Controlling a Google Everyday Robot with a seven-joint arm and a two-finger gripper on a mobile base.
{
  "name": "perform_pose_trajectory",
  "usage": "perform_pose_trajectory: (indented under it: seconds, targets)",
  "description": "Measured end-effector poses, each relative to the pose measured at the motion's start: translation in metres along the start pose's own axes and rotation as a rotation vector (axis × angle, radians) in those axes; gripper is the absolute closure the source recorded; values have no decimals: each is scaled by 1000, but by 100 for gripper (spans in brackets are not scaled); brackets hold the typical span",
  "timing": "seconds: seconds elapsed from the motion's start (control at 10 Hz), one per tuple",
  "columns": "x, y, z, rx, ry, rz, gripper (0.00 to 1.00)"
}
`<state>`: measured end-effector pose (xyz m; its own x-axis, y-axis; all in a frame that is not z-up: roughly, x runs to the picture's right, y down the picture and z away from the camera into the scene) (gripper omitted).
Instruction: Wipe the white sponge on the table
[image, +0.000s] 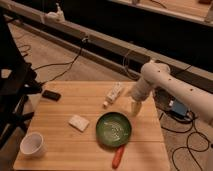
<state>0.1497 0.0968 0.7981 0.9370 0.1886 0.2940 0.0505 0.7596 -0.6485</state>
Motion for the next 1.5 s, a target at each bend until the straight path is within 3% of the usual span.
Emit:
perform_pose_trajectory:
  seconds: [0.8, 0.9, 1.0, 1.3, 1.5]
  targets:
    - [0, -2, -1, 0, -8, -1, 20]
    - [-6, -3, -1, -5, -46, -2, 20]
    - [-18, -5, -3, -10, -120, -5, 20]
    - [-71, 1, -2, -48, -384, -47, 20]
    - [-98, 9, 13, -70, -448, -105, 20]
